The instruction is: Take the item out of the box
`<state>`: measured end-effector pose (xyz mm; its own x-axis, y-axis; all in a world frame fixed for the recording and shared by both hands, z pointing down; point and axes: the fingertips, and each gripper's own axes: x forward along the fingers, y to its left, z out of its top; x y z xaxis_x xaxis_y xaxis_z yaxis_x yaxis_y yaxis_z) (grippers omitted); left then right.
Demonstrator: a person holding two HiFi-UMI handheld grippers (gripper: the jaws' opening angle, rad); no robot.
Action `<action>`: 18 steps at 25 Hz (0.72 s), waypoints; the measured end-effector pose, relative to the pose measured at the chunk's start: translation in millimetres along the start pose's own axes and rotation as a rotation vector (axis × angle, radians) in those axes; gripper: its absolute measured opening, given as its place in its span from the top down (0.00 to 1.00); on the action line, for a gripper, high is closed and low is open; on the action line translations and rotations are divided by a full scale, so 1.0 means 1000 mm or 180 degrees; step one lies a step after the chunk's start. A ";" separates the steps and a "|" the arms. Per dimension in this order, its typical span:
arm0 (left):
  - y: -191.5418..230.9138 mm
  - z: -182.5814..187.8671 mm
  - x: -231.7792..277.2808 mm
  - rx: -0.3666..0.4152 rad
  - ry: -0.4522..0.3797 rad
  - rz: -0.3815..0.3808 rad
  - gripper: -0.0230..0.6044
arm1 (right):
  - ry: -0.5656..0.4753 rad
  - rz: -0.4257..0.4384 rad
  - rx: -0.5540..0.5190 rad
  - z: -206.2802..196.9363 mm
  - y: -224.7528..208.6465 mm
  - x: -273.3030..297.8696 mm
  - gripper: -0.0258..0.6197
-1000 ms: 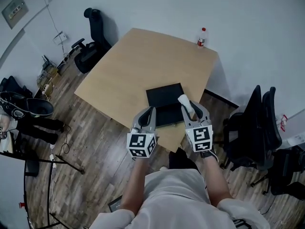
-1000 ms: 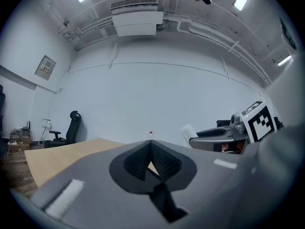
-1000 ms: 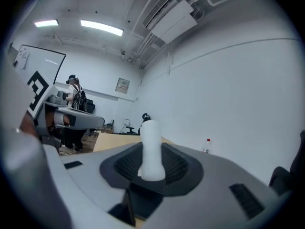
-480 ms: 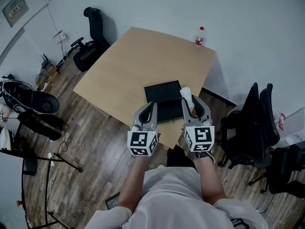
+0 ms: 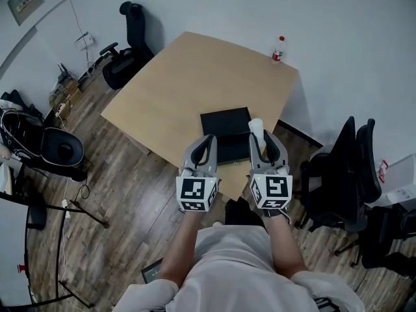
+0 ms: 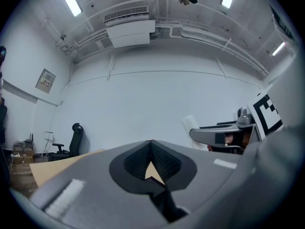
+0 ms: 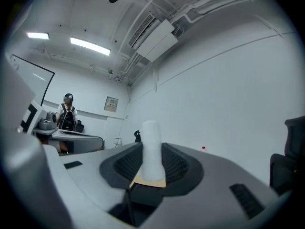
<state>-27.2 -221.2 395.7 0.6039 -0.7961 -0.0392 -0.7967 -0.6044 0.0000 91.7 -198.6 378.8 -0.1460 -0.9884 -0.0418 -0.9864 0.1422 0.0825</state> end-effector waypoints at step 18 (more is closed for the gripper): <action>0.003 -0.005 0.005 -0.0025 0.0028 0.0026 0.95 | 0.0101 -0.0034 0.0034 -0.016 0.002 0.003 0.76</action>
<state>-26.1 -227.1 400.6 0.5977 -0.8011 -0.0305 -0.8013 -0.5982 0.0083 90.0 -202.3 394.7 -0.1331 -0.9910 -0.0108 -0.9887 0.1320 0.0716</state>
